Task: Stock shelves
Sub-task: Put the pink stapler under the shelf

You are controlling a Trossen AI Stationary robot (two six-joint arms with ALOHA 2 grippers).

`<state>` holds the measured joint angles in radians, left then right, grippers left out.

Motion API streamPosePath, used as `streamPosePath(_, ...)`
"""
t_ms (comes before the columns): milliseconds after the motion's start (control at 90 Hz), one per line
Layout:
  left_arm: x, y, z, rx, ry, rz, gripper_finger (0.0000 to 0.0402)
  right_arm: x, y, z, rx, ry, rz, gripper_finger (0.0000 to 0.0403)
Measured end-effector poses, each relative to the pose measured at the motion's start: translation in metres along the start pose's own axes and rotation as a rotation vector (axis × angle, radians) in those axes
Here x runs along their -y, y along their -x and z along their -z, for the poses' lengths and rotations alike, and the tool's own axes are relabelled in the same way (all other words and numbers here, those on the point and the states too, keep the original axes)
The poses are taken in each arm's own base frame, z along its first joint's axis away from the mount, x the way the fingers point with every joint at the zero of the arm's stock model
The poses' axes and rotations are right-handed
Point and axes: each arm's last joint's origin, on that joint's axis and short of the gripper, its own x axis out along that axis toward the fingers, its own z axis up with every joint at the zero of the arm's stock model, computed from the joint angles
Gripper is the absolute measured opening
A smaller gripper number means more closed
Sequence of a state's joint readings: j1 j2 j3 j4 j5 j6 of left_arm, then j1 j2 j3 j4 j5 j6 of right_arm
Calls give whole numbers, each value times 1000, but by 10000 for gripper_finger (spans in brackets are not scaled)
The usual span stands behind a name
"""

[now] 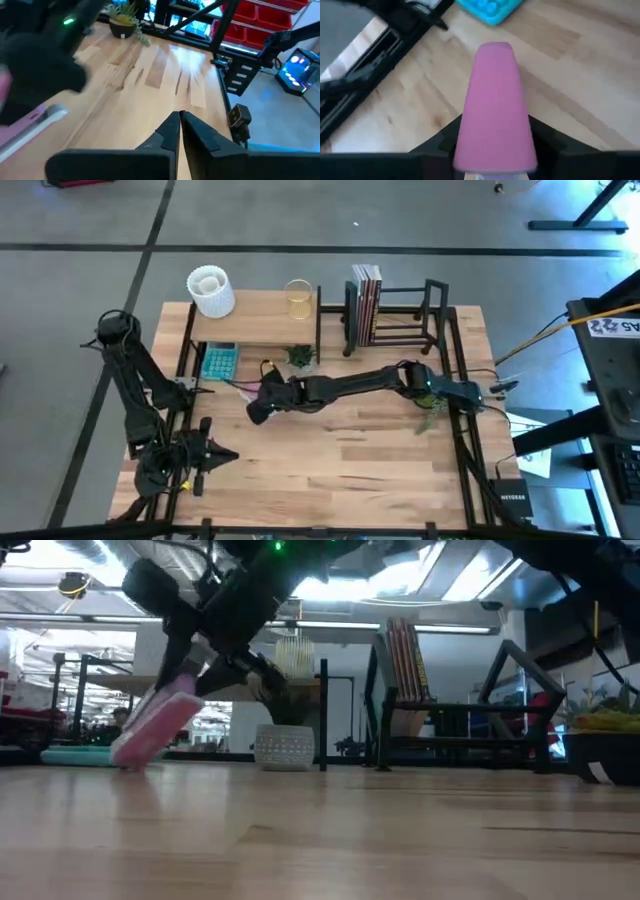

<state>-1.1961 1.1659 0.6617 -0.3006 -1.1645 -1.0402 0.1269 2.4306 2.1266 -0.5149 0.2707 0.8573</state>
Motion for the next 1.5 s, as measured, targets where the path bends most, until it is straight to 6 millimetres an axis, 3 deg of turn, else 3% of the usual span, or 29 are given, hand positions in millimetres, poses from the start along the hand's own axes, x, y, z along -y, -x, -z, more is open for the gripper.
streamPosePath(178,-13,-12,17,-38,41,-130,1,-16,11,32,-41,99,52,133)
streamPosePath(467,-29,-54,55,-96,-3,-381,1,-36,25,79,19,107,135,133)
streamPosePath(678,-53,-88,67,-112,-104,-591,1,-29,7,101,76,21,132,133)
streamPosePath(800,-69,-95,63,-135,-214,-698,1,-23,-8,109,145,-27,175,131)
streamPosePath(922,-85,-93,55,-137,-271,-809,1,-23,-19,106,201,-44,142,117)
streamPosePath(1056,-92,-87,49,-153,-301,-870,1,-15,-27,88,274,-60,150,99)
streamPosePath(1289,-86,-56,22,-246,-258,-939,1,-8,-31,60,462,-76,207,99)
streamPosePath(1500,-66,-32,8,-340,-167,-831,1,8,-40,36,490,-121,225,100)
